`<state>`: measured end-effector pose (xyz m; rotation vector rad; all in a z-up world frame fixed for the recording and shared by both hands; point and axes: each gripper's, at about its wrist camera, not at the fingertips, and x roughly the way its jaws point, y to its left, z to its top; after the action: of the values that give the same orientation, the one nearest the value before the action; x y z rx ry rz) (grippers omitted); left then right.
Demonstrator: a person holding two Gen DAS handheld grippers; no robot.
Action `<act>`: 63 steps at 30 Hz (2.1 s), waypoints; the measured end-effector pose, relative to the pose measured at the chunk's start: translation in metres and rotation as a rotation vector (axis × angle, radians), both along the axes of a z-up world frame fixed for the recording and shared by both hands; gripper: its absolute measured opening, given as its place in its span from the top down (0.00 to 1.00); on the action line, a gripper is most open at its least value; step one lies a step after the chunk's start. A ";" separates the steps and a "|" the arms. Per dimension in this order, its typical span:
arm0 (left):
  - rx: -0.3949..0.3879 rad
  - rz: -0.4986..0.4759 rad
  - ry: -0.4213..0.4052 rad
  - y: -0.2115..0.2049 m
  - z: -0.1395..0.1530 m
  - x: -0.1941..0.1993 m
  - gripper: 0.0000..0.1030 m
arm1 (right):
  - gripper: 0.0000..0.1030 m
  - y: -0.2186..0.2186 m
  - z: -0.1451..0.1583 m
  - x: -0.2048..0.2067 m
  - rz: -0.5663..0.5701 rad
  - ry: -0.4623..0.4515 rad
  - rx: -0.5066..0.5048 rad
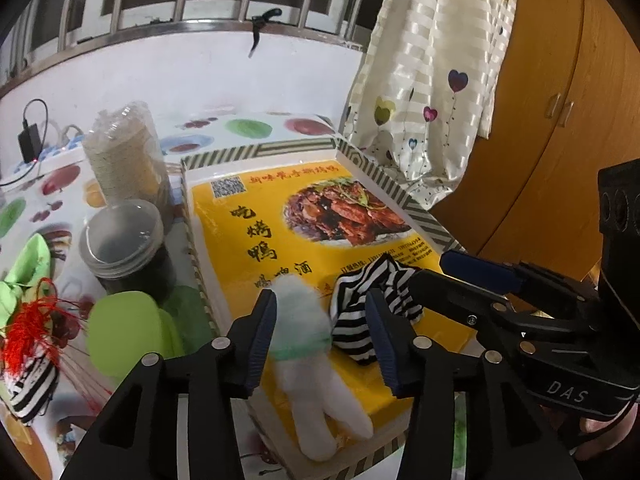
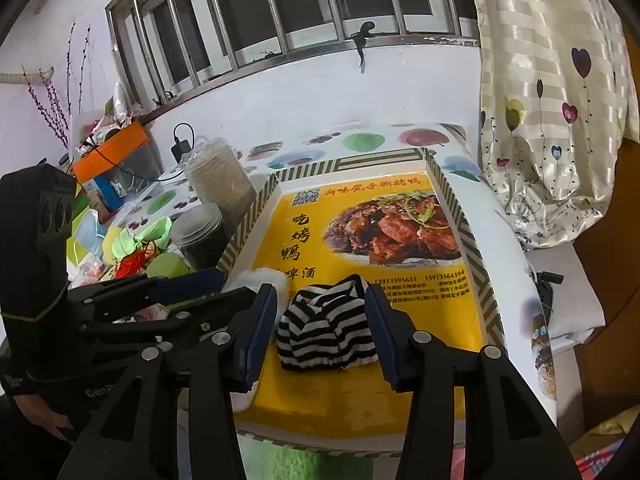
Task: Organize soft objects
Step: 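Lower and release the white sock with left tool while right tool releases striped sock, then grasp the white crumpled cloth with right tool while left tool grasps another striped sock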
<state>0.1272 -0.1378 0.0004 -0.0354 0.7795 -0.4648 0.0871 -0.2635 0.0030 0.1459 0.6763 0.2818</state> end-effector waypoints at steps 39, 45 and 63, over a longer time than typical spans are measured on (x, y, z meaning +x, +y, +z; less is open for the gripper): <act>0.001 0.180 -0.024 0.091 0.001 -0.086 0.55 | 0.54 0.076 0.002 -0.048 0.180 -0.002 -0.063; 0.006 0.201 -0.023 0.099 0.001 -0.089 0.55 | 0.54 0.088 0.001 -0.049 0.209 0.003 -0.072; 0.017 0.348 0.004 0.143 -0.004 -0.092 0.55 | 0.54 0.135 -0.003 -0.041 0.338 0.027 -0.102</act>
<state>0.0351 0.0050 -0.0037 -0.1537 0.7622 -0.1280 0.0458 -0.1284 -0.0004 -0.0640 0.7397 0.5692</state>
